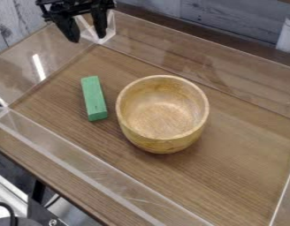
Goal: Remove the green block from inside the brown bowl and put it on the table
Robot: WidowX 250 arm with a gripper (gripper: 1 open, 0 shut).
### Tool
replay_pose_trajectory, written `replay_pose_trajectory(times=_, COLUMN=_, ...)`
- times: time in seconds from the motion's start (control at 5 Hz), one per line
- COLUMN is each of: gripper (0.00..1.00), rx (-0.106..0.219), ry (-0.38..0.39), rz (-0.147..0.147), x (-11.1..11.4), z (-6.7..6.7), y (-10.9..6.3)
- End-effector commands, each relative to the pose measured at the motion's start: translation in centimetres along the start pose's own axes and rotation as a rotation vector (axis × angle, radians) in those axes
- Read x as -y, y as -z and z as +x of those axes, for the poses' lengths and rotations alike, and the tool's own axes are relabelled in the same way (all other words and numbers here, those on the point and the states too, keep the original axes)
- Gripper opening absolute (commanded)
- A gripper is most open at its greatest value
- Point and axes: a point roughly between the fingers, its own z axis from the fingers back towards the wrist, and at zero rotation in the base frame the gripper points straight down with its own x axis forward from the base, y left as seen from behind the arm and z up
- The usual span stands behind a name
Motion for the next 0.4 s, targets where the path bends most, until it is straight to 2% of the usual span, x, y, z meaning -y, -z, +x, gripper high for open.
replay_pose_trajectory(times=0.0, gripper=0.0, rx=0.047, ry=-0.007, rz=0.039, x=-1.0, z=1.3, y=0.6)
replay_pose_trajectory(times=0.2, gripper=0.0, rx=0.037, ry=-0.001, rz=0.074, x=-1.8, z=1.4, y=2.9)
